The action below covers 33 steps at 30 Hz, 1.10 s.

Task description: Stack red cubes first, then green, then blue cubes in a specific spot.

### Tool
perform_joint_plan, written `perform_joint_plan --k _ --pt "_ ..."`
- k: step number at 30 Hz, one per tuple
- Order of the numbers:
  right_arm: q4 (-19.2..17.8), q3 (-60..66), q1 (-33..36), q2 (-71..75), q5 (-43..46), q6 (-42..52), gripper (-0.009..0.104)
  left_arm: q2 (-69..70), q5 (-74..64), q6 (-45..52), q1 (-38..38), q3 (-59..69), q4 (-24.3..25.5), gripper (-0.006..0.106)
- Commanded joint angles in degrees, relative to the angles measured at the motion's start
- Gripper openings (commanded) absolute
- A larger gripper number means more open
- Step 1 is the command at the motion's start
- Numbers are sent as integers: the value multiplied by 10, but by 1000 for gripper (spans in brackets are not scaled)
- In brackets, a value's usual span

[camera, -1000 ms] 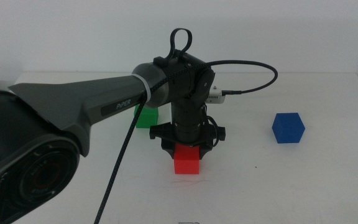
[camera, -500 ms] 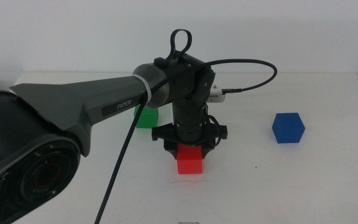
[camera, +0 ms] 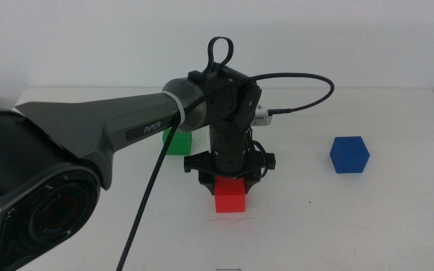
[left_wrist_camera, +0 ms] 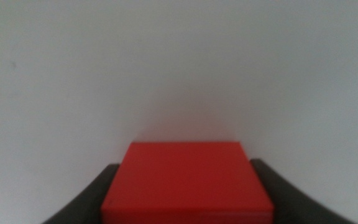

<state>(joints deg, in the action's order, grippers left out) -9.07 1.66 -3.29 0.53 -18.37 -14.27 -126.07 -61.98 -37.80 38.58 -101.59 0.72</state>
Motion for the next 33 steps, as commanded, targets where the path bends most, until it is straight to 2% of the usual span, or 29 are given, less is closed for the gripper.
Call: perform_joint_plan --k 1,7,8,10,11,16,26,33 --pt "-7 -10 -2 13 42 7 80 24 2 -4 3 -15 -15 18" --pt "-7 -10 -2 13 42 7 80 22 5 6 3 -15 -21 18" --pt "-7 -10 -2 13 42 7 80 22 5 -8 3 -15 -21 30" --pt "-7 -10 -2 13 42 7 80 22 5 -8 2 -15 -21 39" --pt "-7 -10 -2 13 42 7 80 22 4 -7 2 -15 -21 70" --pt "-7 -10 -2 13 42 7 80 25 -1 7 2 -16 -21 94" --pt "-7 -10 -2 13 42 7 80 26 -63 8 2 -77 -18 94" --pt "-7 -10 -2 13 42 7 80 26 -120 9 2 -104 11 94"
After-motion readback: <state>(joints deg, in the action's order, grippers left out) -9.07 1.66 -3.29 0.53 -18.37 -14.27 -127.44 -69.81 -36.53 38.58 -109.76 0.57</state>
